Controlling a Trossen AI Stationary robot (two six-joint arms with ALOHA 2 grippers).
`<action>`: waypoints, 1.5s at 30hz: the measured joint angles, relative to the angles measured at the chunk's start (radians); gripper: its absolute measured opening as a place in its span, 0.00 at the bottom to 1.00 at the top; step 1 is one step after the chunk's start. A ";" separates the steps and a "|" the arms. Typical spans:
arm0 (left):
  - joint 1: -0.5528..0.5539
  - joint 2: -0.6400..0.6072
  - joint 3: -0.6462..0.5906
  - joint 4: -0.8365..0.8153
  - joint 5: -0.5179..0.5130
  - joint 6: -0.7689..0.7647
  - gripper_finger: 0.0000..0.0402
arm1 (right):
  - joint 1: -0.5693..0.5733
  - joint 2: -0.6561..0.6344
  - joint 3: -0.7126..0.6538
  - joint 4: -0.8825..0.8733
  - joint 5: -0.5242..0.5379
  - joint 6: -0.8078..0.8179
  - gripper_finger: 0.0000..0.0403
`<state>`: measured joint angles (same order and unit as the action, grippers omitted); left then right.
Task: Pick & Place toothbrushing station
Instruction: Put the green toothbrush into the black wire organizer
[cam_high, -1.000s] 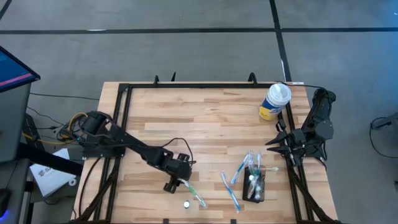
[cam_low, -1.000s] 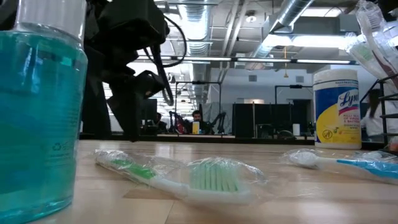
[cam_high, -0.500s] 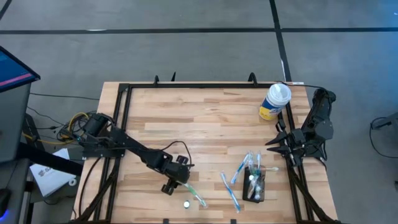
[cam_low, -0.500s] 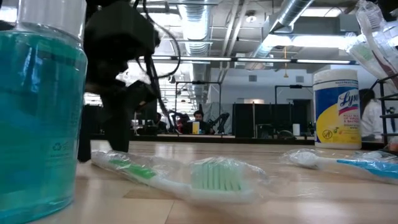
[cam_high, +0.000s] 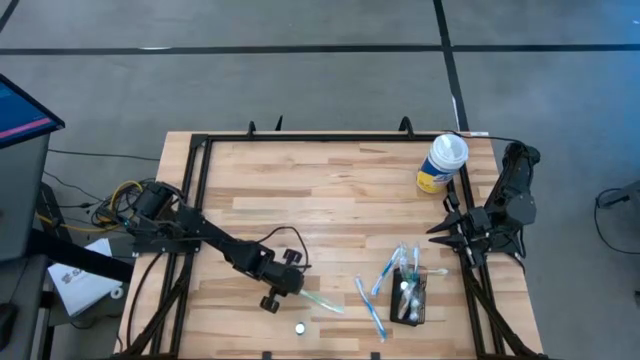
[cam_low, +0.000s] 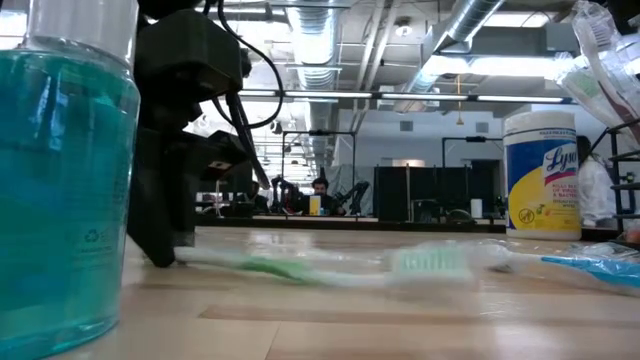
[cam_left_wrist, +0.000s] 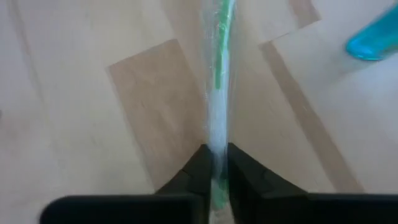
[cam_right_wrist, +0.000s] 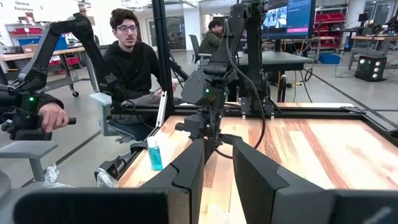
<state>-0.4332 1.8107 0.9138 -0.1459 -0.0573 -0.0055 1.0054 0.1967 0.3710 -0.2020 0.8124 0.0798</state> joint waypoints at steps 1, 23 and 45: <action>0.000 0.000 0.000 0.003 -0.014 0.002 0.04 | 0.000 0.000 0.000 0.000 0.000 0.000 0.19; 0.008 -0.065 -0.003 0.084 -0.283 0.009 0.02 | 0.000 0.000 0.000 0.001 0.000 0.001 0.19; 0.110 -0.216 -0.002 0.713 -0.290 -0.029 0.02 | 0.000 0.000 0.000 0.064 0.000 -0.043 0.19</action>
<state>-0.3235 1.5951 0.9120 0.5670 -0.3469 -0.0342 1.0055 0.1970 0.3710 -0.1377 0.8124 0.0372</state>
